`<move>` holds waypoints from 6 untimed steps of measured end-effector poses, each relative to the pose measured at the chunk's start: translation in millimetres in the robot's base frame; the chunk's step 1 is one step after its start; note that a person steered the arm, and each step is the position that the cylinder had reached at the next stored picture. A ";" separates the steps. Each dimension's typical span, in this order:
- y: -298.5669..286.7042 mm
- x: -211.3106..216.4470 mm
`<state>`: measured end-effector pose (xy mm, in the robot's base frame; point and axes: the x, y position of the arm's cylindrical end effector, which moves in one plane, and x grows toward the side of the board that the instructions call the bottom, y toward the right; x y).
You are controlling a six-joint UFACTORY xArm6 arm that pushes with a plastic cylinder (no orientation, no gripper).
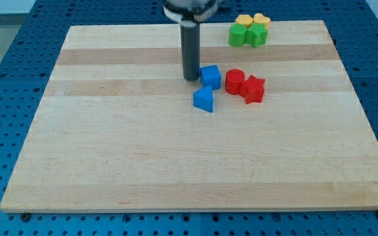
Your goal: Move your arm towards top center
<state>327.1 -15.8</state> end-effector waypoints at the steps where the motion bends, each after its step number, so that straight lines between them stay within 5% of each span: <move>1: 0.0 -83.6; 2: 0.0 -134.2; 6: 47.7 -133.9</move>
